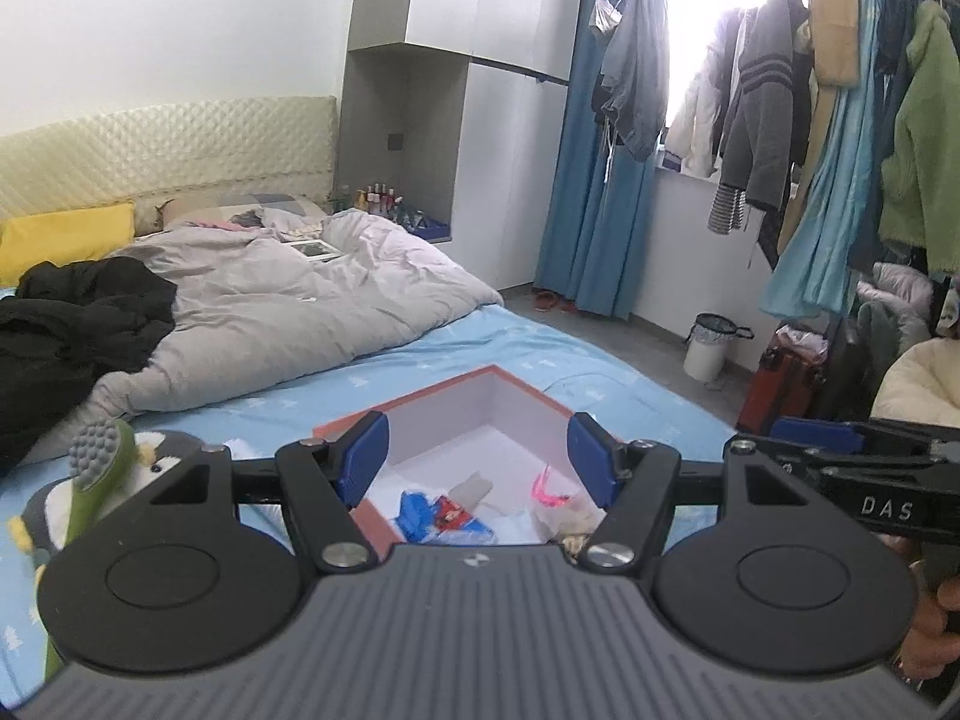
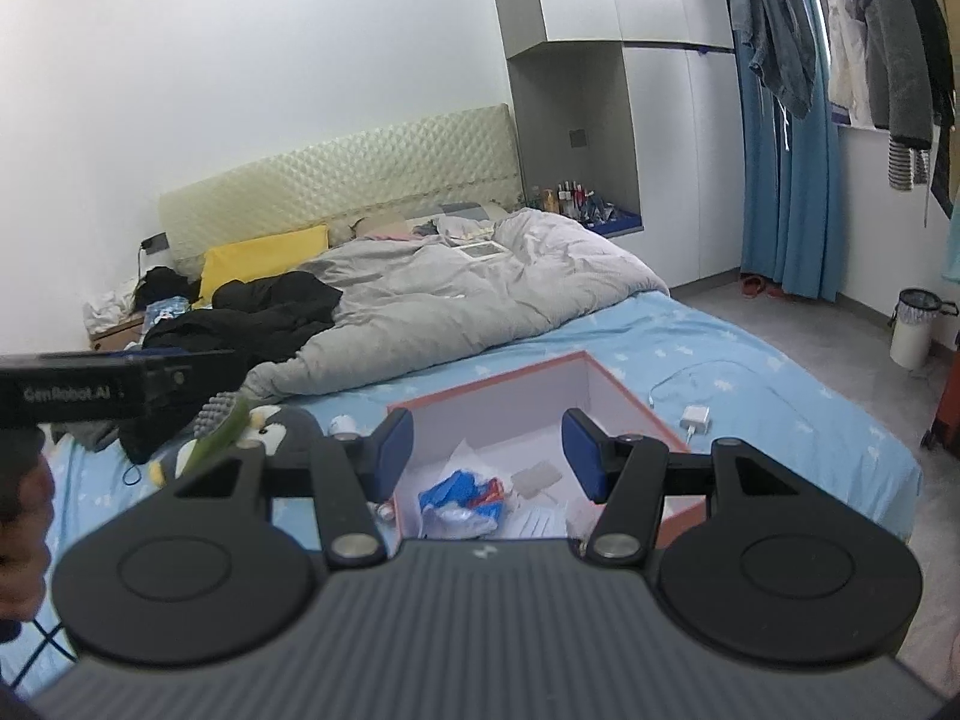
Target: Organize soft objects
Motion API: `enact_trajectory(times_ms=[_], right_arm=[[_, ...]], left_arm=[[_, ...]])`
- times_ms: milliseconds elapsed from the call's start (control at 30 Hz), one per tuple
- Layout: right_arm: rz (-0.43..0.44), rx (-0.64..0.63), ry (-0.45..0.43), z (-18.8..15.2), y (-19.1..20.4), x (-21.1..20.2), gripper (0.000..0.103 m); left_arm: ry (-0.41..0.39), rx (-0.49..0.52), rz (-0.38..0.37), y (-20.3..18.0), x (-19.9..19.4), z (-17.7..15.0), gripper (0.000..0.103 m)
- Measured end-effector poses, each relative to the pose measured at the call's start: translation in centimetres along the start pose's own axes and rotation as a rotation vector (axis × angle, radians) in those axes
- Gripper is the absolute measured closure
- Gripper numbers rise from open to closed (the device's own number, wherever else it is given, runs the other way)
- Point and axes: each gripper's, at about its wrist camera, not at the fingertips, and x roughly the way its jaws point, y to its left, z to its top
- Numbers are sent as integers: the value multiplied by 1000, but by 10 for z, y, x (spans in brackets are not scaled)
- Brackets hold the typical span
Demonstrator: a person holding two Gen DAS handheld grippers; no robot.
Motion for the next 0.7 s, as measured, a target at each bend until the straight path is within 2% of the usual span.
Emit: enact_trajectory(times_ms=[167, 333, 500, 700], right_arm=[[1, 9, 19, -20, 5, -6, 45], [-14, -8, 47, -38, 9, -7, 45], [-26, 7, 60, -51, 8, -7, 45], [-40, 5, 74, -56, 8, -3, 45]], left_arm=[[22, -59, -10, 3, -6, -23, 32], [52, -71, -3, -1, -11, -46, 32], [42, -57, 2, -12, -9, -53, 32], [81, -78, -3, -12, 6, -63, 32]])
